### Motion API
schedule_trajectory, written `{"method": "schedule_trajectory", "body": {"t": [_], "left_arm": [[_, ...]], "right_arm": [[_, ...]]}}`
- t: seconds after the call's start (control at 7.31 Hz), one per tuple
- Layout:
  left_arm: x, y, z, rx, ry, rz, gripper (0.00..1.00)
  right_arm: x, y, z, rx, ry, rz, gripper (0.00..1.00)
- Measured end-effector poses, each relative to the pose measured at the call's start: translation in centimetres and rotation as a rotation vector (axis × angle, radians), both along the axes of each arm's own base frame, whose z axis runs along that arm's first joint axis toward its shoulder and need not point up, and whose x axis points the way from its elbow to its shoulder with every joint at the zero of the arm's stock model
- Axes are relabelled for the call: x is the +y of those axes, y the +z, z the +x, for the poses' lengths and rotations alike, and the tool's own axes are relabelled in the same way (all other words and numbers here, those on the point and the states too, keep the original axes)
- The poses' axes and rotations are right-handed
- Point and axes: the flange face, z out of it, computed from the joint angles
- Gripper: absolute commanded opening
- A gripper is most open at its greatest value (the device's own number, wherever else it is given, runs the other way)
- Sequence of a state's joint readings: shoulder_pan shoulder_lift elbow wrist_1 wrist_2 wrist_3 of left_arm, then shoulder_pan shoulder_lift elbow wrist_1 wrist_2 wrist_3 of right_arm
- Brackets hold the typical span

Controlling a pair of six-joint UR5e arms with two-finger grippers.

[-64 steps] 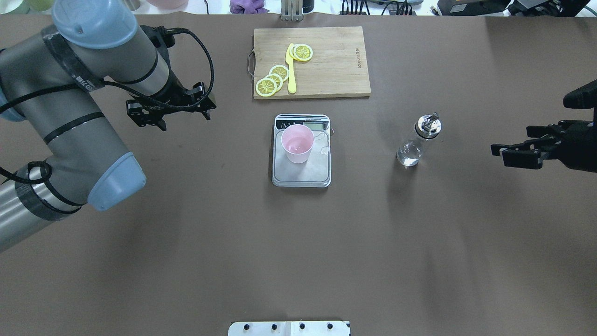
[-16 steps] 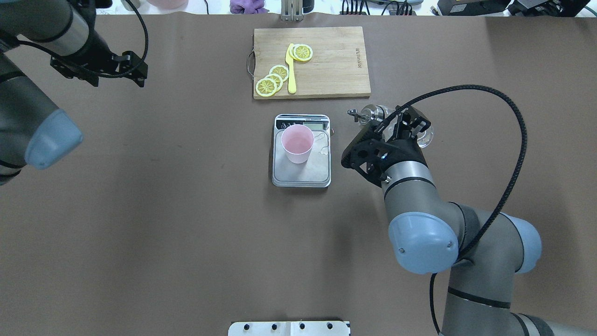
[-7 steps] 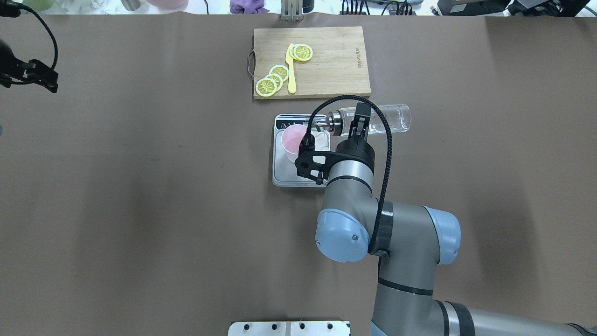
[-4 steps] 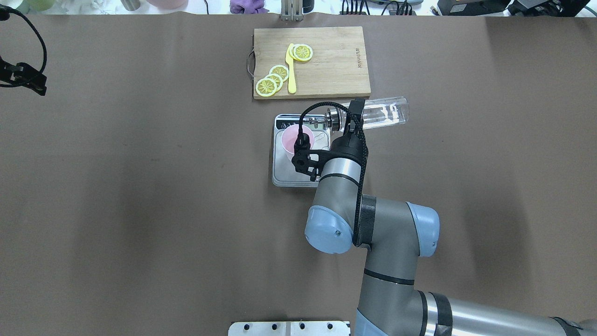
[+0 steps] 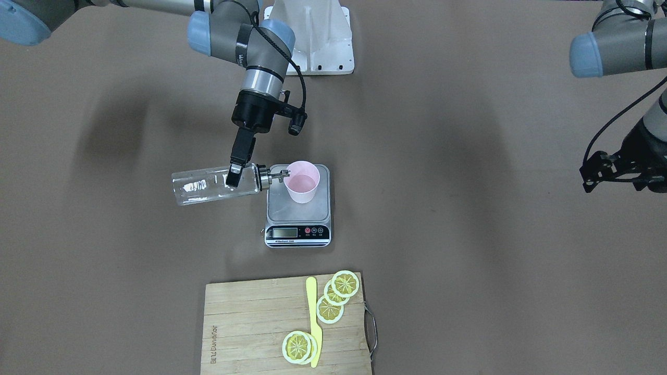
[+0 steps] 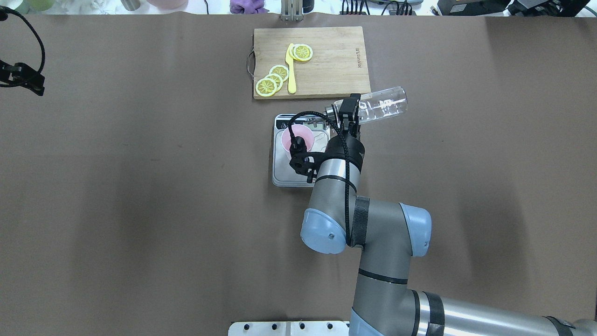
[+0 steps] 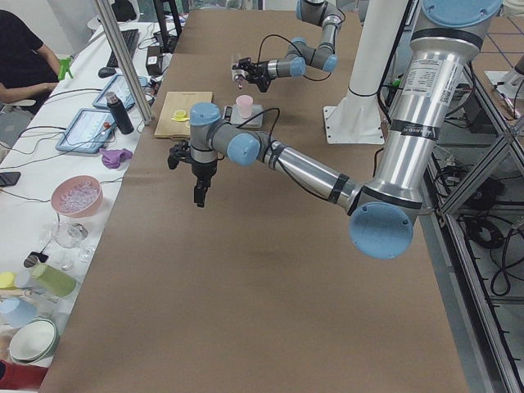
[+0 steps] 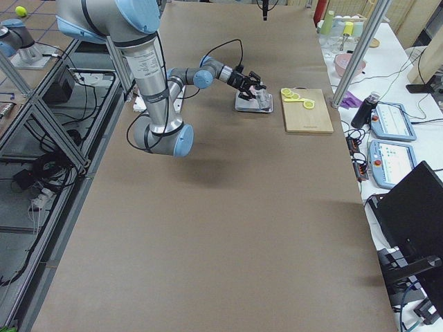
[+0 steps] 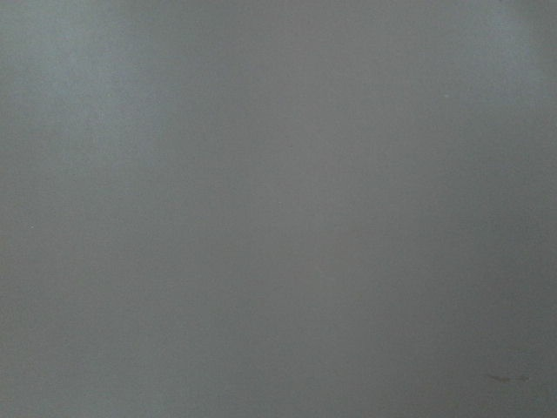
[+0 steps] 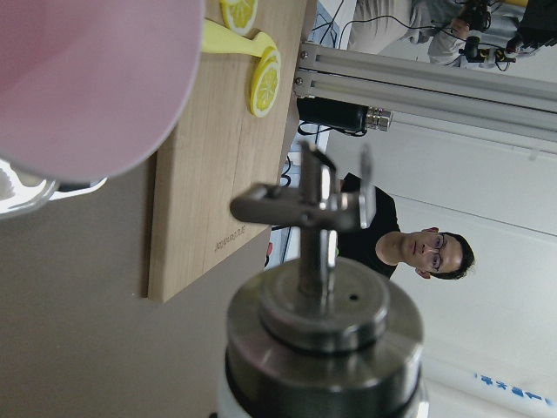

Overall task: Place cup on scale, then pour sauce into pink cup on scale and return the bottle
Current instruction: 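Tilt the bottle spout down into the pink cup with the right gripper, then turn the bottle upright and carry it back with the right gripper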

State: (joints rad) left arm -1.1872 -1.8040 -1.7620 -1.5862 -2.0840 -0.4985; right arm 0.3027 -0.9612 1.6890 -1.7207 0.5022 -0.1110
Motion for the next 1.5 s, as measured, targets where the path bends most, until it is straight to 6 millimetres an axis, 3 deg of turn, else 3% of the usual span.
{"method": "schedule_trajectory", "body": {"t": [0.68, 1.23, 1.5], "left_arm": [[-0.1, 0.2, 0.0, -0.002, -0.002, -0.005, 0.99], [-0.3, -0.1, 0.0, -0.001, -0.002, -0.001, 0.99], [-0.3, -0.2, 0.0, 0.0, -0.002, 0.002, 0.99]], "right_arm": [[0.6, -0.6, -0.2, 0.011, -0.014, 0.024, 0.0], [1.3, 1.0, 0.6, -0.327, -0.001, 0.029, 0.0], [1.3, 0.2, 2.4, -0.544, -0.003, -0.023, 0.0]]}}
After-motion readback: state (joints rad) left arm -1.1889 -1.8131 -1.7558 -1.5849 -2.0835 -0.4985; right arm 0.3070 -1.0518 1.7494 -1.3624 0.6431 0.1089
